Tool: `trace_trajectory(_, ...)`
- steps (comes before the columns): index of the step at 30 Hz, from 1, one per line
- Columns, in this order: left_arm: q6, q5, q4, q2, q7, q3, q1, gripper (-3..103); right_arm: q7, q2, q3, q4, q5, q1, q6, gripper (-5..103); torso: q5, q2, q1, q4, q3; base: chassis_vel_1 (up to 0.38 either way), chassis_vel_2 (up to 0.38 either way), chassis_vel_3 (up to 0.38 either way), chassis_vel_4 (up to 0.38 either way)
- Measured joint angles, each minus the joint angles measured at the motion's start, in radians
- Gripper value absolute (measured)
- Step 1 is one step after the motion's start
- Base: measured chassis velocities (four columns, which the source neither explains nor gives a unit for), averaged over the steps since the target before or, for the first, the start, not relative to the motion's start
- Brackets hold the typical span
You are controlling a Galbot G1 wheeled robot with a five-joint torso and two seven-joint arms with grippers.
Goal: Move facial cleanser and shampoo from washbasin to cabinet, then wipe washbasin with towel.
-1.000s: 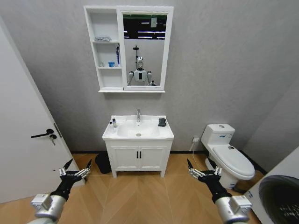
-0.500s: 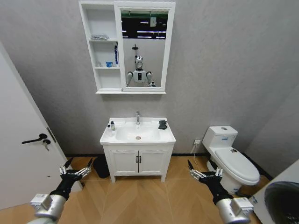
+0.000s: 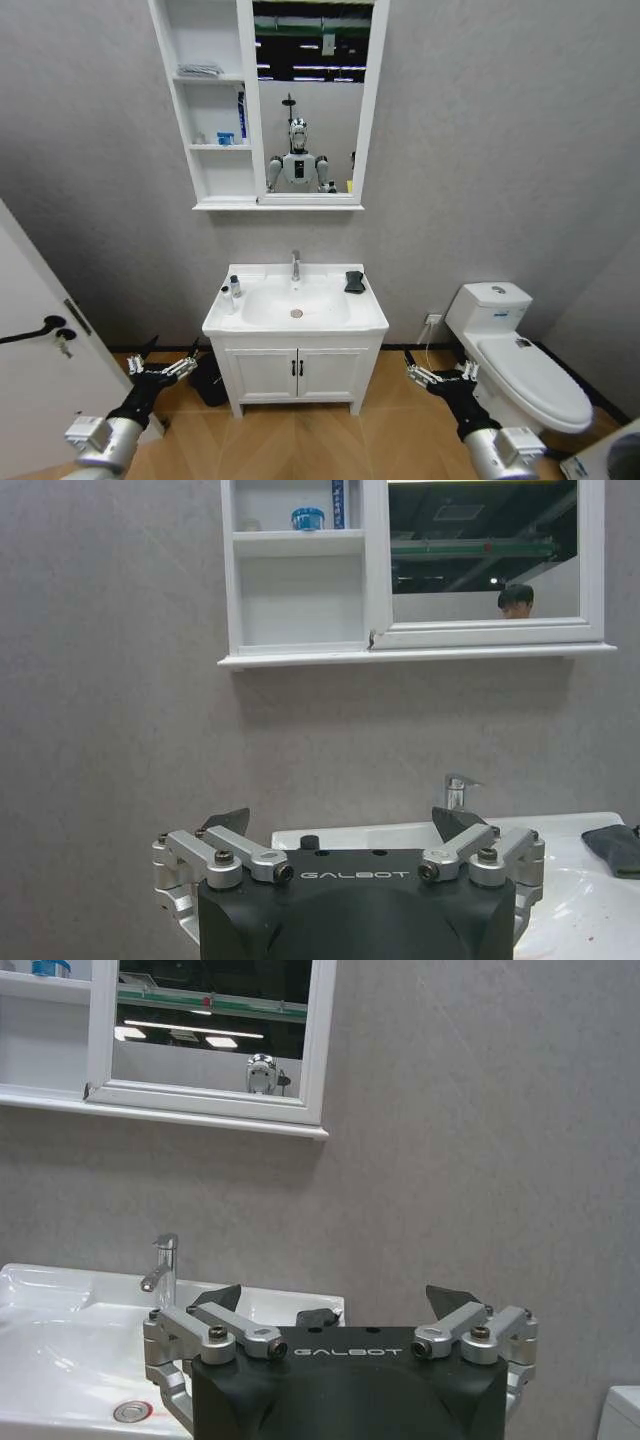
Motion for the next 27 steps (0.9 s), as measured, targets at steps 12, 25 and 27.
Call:
trace_trajectory(12,-0.003,0.011,0.003,-0.012,0.001,0.014,-0.006,100,0.001,-0.003,-0.004,-0.007,-0.003,0.009,0.001,100,0.0003,0.000,0.000,0.0002,0.000,-0.234,0.235,0.239,-0.234)
trace_trajectory(25,-0.006,0.043,-0.001,-0.038,-0.012,0.056,0.000,100,0.041,-0.001,0.007,-0.018,-0.004,0.027,-0.002,100,-0.0003,0.000,0.001,0.0002,0.000,-0.217,0.216,0.218,-0.211)
trace_trajectory(27,-0.015,0.050,-0.003,-0.052,-0.011,0.062,0.012,100,0.051,-0.002,0.011,-0.018,0.001,0.032,-0.004,100,0.0009,0.000,0.001,0.0003,0.000,-0.120,0.116,0.032,-0.052)
